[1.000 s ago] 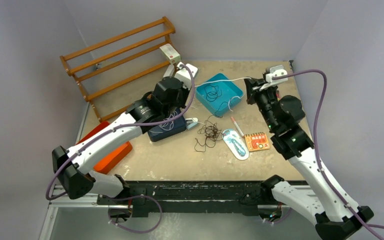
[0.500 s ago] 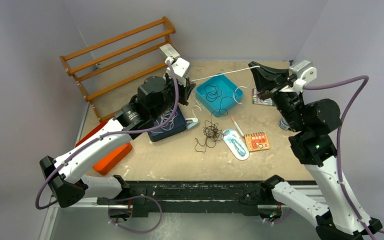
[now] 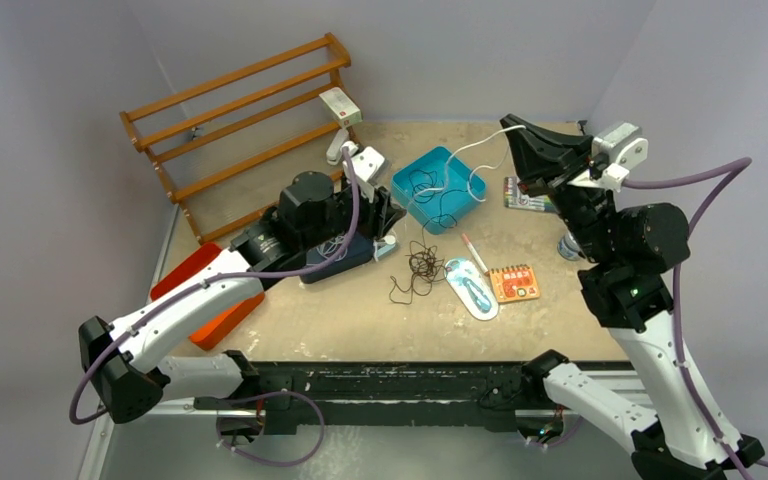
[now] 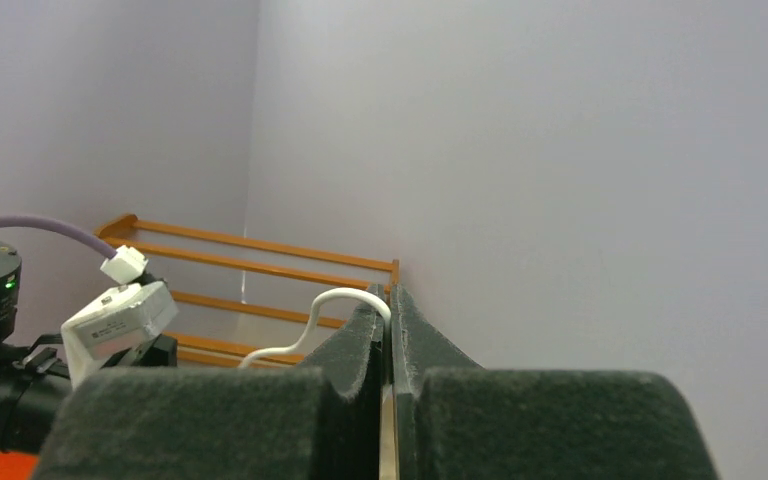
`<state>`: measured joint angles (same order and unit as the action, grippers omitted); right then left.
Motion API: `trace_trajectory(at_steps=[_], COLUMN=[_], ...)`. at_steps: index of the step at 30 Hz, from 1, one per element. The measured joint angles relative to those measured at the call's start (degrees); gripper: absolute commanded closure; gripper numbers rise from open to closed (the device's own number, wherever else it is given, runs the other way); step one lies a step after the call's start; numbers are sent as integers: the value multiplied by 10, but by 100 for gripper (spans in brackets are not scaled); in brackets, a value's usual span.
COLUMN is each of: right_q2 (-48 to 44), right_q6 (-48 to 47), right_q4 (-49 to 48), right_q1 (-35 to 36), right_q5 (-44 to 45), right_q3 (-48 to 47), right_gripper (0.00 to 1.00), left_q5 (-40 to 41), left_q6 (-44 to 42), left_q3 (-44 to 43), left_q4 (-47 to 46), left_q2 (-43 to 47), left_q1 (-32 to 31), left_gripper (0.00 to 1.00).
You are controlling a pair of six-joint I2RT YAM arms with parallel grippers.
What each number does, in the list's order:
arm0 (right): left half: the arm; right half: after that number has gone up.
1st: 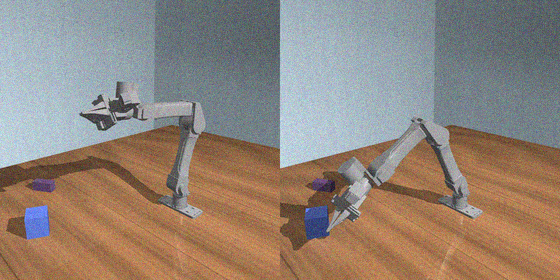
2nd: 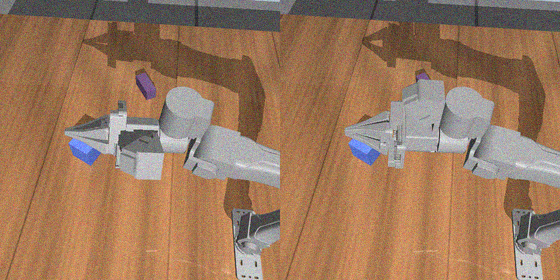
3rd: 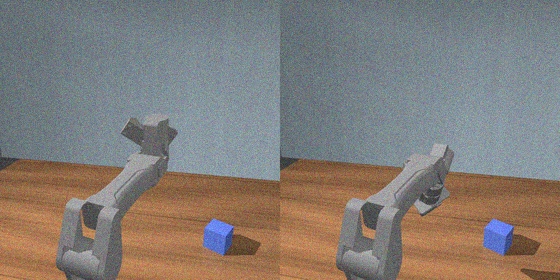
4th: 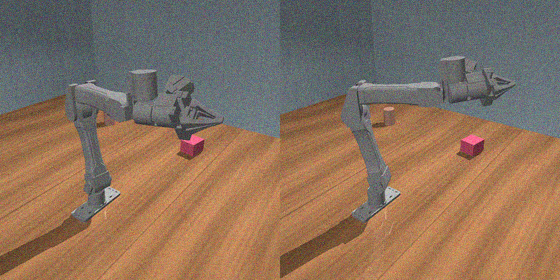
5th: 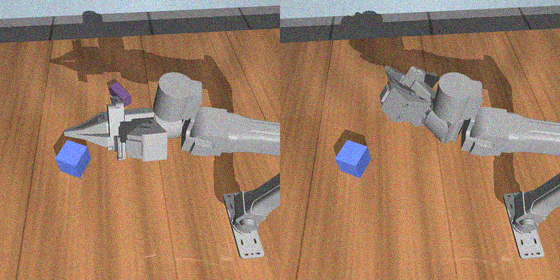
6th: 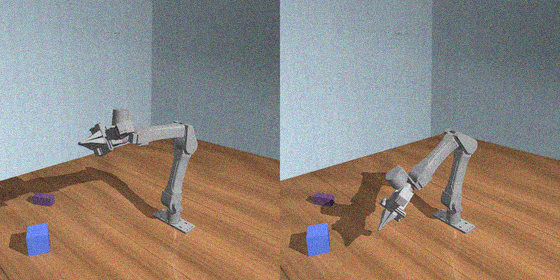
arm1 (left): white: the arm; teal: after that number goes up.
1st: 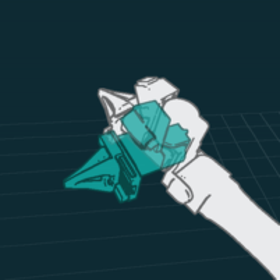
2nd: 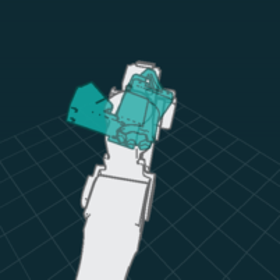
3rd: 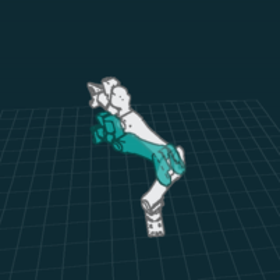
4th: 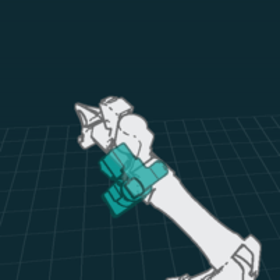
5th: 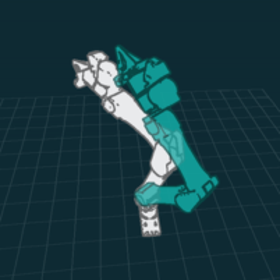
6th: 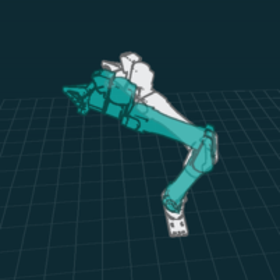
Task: Untangle the cables
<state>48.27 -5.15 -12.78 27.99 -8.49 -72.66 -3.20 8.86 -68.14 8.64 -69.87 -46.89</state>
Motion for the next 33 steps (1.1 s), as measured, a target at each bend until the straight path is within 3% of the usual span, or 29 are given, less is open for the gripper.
trace_trajectory(at_steps=[12, 17, 24, 33], right_q2=[-9, -19, -22, -17], right_q6=[10, -5, -27, -33], right_q4=[-17, -18, -23, -31], right_q1=[0, -2, -2, -2], right_q5=[10, -36, -118, -153], right_q3=[39, 63, 66, 66], right_gripper=[100, 100, 100, 100], left_q5=[9, 12, -56, -140], left_q6=[26, 26, 26, 24], left_q3=[53, 54, 54, 56], left_q4=[-35, -57, -83, -92], left_q2=[88, 90, 55, 35], left_q1=[0, 4, 4, 4], left_gripper=[48, 47, 47, 47])
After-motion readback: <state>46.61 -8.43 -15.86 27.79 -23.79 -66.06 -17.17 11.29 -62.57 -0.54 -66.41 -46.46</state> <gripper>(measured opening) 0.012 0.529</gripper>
